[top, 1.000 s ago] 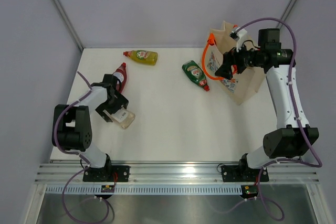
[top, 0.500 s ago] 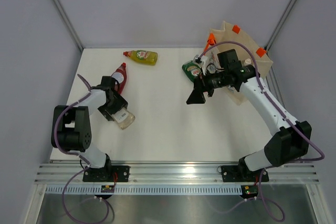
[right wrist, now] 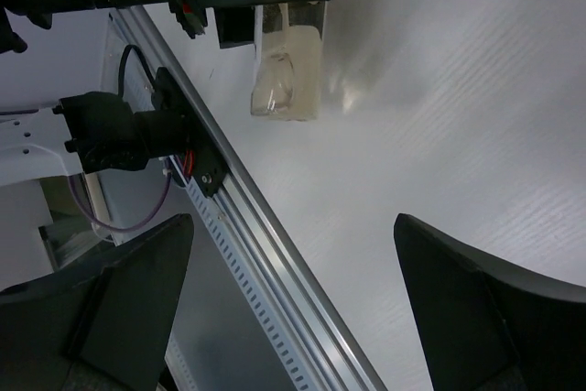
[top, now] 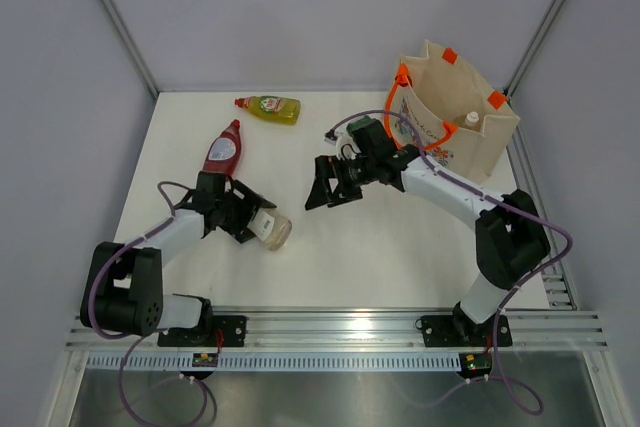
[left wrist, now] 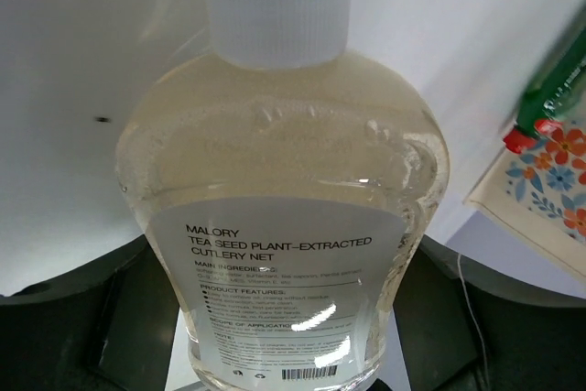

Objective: Place the personal care products into the canvas bag

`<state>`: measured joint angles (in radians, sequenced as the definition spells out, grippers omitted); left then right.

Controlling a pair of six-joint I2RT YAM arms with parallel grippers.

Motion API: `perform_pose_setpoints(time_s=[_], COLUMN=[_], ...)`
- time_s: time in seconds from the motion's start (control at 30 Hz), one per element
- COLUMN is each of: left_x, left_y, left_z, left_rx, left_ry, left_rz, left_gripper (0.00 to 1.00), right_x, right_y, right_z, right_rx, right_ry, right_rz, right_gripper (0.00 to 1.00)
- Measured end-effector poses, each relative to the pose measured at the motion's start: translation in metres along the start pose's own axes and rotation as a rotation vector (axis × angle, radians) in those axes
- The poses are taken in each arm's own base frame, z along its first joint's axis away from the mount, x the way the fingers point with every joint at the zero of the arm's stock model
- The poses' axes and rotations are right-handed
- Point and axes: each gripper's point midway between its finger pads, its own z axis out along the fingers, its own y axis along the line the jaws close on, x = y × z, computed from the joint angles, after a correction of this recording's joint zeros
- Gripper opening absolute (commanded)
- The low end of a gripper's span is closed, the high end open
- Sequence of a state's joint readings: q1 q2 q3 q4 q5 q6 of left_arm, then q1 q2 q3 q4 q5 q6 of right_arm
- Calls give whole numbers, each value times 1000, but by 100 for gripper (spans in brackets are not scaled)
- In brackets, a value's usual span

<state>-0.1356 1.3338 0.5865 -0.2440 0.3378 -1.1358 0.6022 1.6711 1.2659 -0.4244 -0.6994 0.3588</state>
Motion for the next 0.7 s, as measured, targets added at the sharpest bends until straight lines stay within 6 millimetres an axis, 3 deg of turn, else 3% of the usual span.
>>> perform_pose_setpoints(time_s=[0.23,0.47,0.57,0.67,0.7], left_x=[32,47,50,53,54], left_y=[-35,-65,-74,-80,-82], left_z=[3,4,4,4,4], left_rx=[92,158,185,200,204], left_ry=[68,104,113,121,124], left_rz=[10,-4,-25,-51,-57], left_gripper=[0,0,0,0,0], right_x=[8,7,5,4,5], right_y=[11,-7,-12,-12,-12], right_z=[45,65,69,70,70], right_rx=[40,128,148,150,148], right_ry=[33,25,19,18,18], right_rz=[-6,0,7,16,19], right_gripper=[99,95,88,74,64])
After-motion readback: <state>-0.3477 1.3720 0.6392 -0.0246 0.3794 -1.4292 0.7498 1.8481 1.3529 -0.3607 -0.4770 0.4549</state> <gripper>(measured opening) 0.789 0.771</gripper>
